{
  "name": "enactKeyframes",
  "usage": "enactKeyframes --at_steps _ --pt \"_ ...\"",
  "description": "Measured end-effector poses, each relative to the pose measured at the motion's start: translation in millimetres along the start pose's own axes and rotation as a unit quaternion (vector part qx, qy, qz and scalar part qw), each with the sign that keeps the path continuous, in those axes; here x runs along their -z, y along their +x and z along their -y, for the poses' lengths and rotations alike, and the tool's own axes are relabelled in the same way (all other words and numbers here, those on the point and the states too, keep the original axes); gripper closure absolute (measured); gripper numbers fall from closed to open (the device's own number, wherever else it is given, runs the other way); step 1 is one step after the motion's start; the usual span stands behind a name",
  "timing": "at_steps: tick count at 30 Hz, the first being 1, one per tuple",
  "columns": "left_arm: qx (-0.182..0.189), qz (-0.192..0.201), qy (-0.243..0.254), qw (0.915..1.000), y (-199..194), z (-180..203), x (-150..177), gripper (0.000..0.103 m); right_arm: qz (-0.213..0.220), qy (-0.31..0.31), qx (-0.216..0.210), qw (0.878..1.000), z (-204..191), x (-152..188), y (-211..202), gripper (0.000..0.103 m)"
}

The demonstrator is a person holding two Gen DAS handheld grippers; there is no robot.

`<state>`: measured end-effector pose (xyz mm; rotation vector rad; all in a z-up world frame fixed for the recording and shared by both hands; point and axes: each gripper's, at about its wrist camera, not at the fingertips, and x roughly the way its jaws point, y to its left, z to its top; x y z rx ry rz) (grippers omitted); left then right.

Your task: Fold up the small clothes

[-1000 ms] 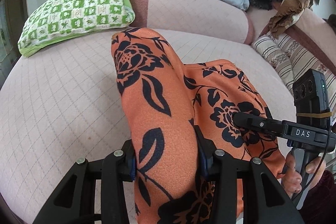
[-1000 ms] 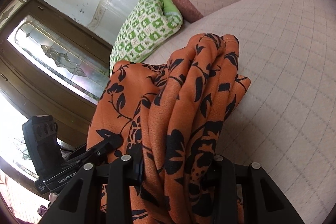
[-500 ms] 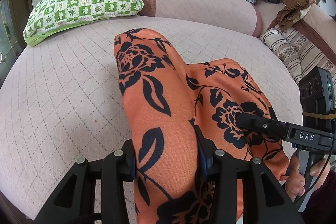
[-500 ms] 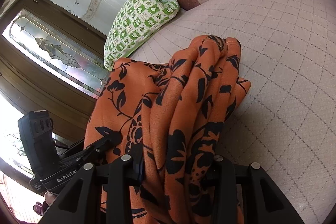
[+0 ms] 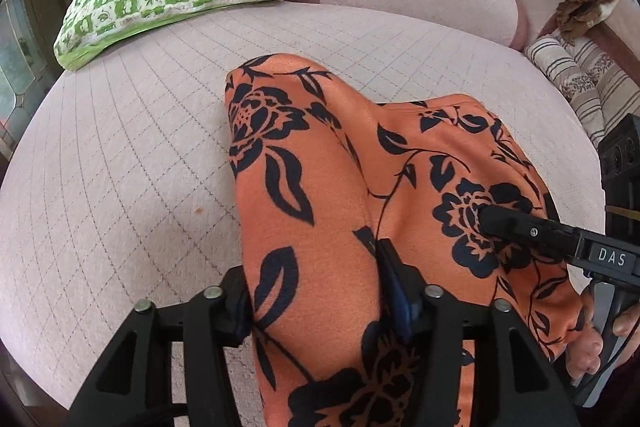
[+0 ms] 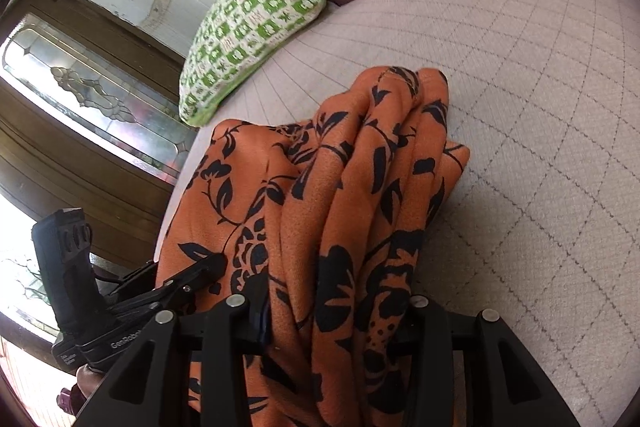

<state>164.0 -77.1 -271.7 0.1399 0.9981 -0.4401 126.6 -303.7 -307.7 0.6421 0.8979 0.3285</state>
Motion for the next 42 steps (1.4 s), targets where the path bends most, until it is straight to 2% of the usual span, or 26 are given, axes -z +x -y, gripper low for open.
enactKeyframes --at_steps 6,11,15,18,24,32,34,36,42 --pt "-0.051 0.019 0.023 0.9983 -11 9 1 0.036 -0.005 -0.005 0.024 1.000 -6 -3 1 0.049" --pt "-0.116 0.071 0.027 0.9904 -43 9 1 0.035 0.016 -0.028 0.073 0.997 -20 -4 -12 0.045" --pt "-0.131 0.100 -0.002 0.9863 -73 2 8 0.032 0.049 -0.055 0.101 0.992 -33 -2 -31 0.042" --pt "-0.141 0.117 -0.011 0.9831 -91 -1 14 0.031 0.077 -0.052 0.108 0.990 -35 5 -50 0.042" --pt "-0.162 0.139 -0.004 0.9770 -125 10 21 0.031 0.141 -0.053 0.097 0.984 -49 20 -91 0.042" --pt "-0.168 0.193 -0.001 0.9666 -179 27 24 0.026 0.196 -0.085 0.096 0.972 -84 52 -139 0.042" --pt "-0.169 0.202 -0.001 0.9647 -190 31 25 0.026 0.206 -0.101 0.098 0.968 -98 59 -150 0.042" --pt "-0.171 0.211 -0.001 0.9624 -201 34 26 0.019 0.222 -0.117 0.104 0.962 -112 64 -162 0.041" --pt "-0.174 0.236 -0.005 0.9560 -225 38 30 0.018 0.265 -0.134 0.103 0.949 -142 73 -191 0.036"
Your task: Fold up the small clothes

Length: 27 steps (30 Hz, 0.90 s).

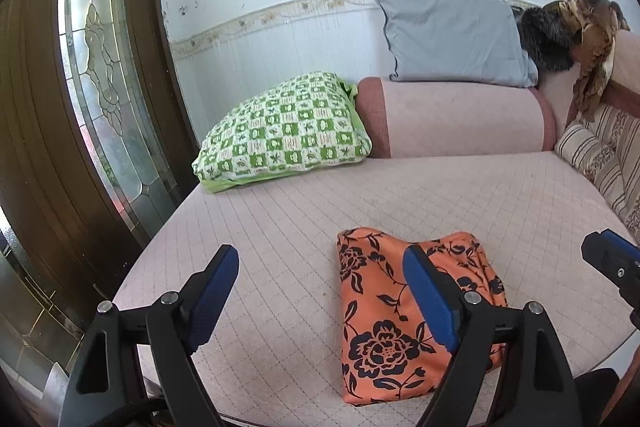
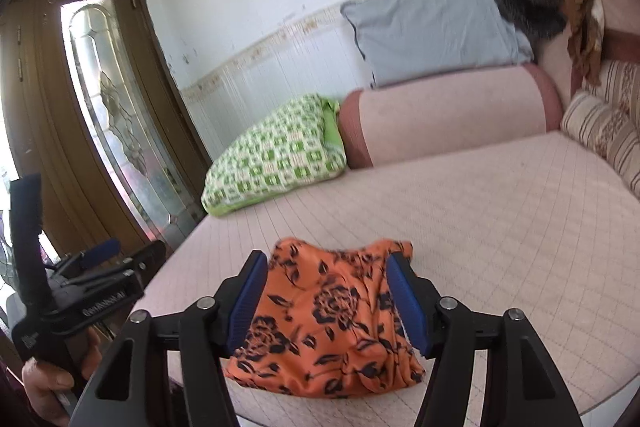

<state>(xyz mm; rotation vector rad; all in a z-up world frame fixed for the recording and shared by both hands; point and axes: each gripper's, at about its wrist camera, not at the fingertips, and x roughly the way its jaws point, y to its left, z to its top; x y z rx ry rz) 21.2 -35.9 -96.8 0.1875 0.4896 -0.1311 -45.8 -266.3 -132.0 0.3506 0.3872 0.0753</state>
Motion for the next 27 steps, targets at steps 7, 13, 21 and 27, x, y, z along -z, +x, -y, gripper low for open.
enactKeyframes --at_steps 7,13,21,27 --pt "0.002 0.002 -0.007 1.0000 -4 -6 1 0.018 0.006 -0.015 -0.004 1.000 -18 -1 -2 0.036" --pt "-0.004 -0.009 -0.011 0.9999 6 -11 6 0.018 -0.007 -0.008 -0.006 1.000 -16 8 8 0.036" --pt "-0.012 -0.041 -0.022 0.9989 36 -17 21 0.018 -0.035 -0.005 -0.019 0.999 -12 22 33 0.036" --pt "0.005 -0.069 -0.039 0.9969 76 -16 48 0.007 -0.072 -0.005 -0.022 0.997 1 48 67 0.040"
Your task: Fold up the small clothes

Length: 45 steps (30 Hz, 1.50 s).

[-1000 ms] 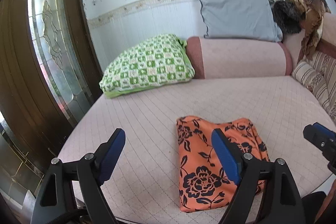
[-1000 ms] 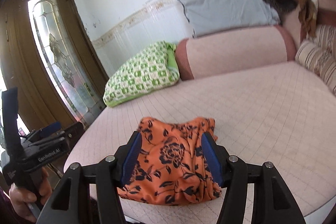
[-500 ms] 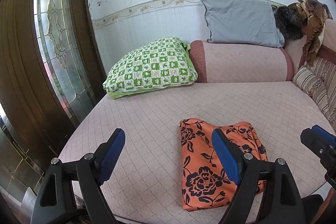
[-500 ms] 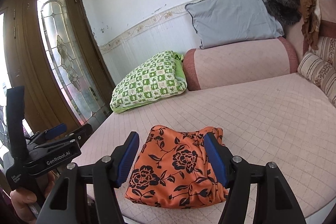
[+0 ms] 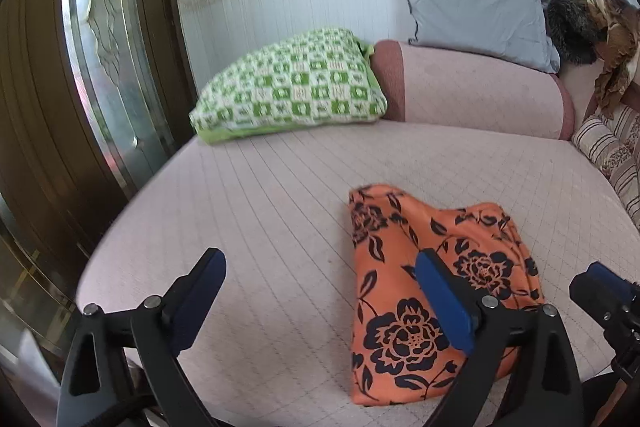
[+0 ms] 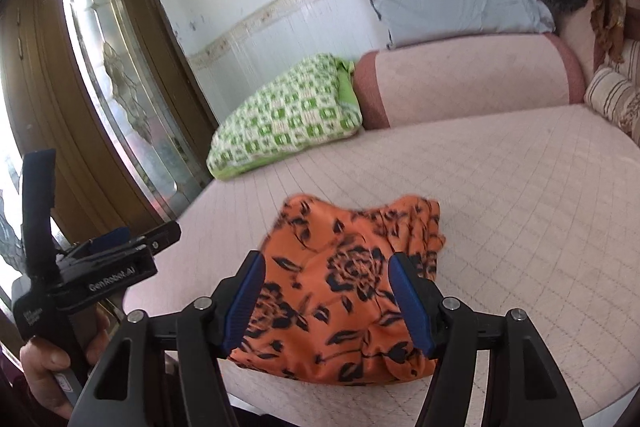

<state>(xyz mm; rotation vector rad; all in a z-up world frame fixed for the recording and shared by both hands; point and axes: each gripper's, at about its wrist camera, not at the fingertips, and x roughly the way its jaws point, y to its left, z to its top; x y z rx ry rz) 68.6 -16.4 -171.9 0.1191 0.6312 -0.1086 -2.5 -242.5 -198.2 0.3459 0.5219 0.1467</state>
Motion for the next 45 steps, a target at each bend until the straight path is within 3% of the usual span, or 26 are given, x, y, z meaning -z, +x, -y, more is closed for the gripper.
enactKeyframes --at_steps 1,7,10,13,14,17,18,21,24,30,33,45 --pt "0.002 -0.009 0.001 1.0000 10 2 6 0.007 -0.007 0.000 0.003 1.000 3 4 6 0.046" --pt "0.015 -0.080 0.012 0.9967 65 15 49 0.007 -0.064 0.024 0.034 0.997 29 21 43 0.055" --pt "0.015 -0.076 0.006 0.9970 67 17 47 0.007 -0.068 0.026 0.034 0.997 30 23 48 0.056" --pt "-0.010 -0.066 0.025 0.9974 66 20 46 0.007 -0.074 0.023 0.024 0.997 27 24 53 0.056" --pt "-0.018 -0.075 0.033 0.9965 70 21 48 0.006 -0.085 0.026 0.019 0.996 27 26 58 0.056" --pt "-0.011 -0.092 0.038 0.9949 82 21 53 0.005 -0.170 0.032 0.048 0.984 37 40 91 0.056" --pt "-0.011 -0.090 0.038 0.9952 82 21 52 0.004 -0.176 0.040 0.050 0.982 42 43 95 0.057" --pt "-0.005 -0.084 0.029 0.9960 79 18 49 0.004 -0.158 0.072 0.018 0.985 52 36 86 0.058" --pt "0.006 -0.047 0.009 0.9988 66 14 42 0.004 -0.116 0.106 0.005 0.988 63 28 70 0.057" --pt "0.008 -0.006 0.007 0.9999 50 16 37 0.004 -0.021 0.083 0.042 0.995 62 13 34 0.056" --pt "0.011 0.001 0.000 0.9999 46 15 36 0.004 -0.009 0.064 0.065 0.996 57 10 29 0.056" --pt "0.009 0.013 -0.011 0.9998 38 17 34 0.004 0.000 0.036 0.070 0.997 47 14 19 0.052"
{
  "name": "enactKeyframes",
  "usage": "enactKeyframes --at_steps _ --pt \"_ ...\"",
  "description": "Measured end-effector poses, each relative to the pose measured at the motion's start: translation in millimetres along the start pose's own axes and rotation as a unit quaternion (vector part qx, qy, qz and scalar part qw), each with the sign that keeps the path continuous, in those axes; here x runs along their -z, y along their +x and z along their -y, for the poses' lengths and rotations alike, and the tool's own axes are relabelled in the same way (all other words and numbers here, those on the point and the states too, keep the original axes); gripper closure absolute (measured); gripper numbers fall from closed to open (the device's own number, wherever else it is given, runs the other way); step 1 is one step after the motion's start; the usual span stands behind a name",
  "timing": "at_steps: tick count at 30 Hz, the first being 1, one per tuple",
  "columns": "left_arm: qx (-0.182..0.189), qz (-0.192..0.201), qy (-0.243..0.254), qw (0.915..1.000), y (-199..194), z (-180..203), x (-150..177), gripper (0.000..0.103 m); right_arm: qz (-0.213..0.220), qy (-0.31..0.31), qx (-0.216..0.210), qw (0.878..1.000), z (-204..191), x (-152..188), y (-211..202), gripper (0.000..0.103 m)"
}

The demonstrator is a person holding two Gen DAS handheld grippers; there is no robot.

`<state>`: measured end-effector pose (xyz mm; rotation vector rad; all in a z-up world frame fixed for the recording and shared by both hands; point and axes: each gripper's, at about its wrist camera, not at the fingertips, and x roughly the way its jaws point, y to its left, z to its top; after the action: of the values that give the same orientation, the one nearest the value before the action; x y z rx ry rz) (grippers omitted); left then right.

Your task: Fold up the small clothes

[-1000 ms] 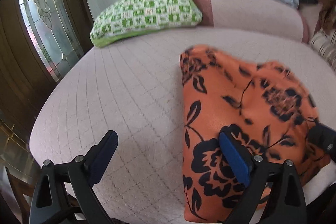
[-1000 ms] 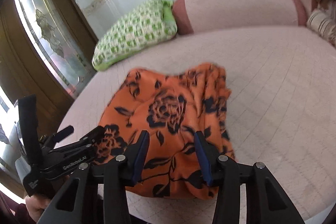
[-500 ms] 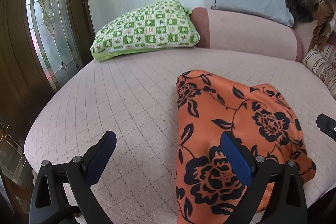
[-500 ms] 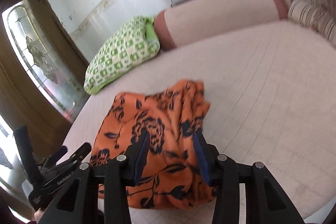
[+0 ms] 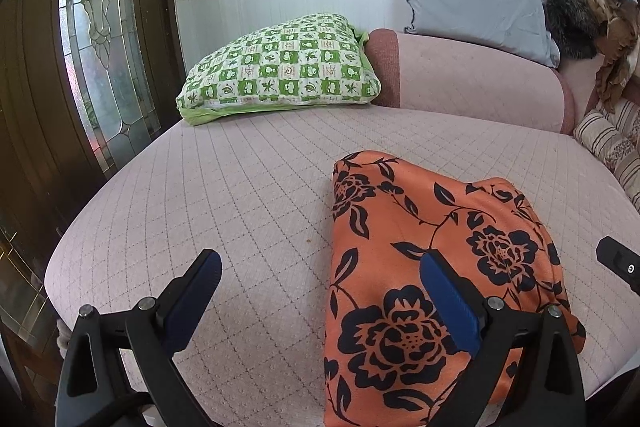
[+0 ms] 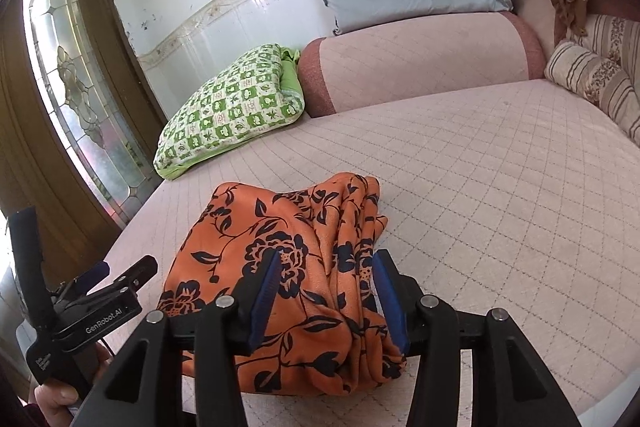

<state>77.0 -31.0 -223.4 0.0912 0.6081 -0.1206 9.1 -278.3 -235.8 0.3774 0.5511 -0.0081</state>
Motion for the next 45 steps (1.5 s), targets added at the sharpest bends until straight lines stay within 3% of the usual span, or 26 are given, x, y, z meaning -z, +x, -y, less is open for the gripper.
enactKeyframes --at_steps 45 --pt "-0.015 -0.028 0.010 0.9994 11 7 -4 0.004 -0.017 0.011 0.007 1.000 8 -2 15 0.051"
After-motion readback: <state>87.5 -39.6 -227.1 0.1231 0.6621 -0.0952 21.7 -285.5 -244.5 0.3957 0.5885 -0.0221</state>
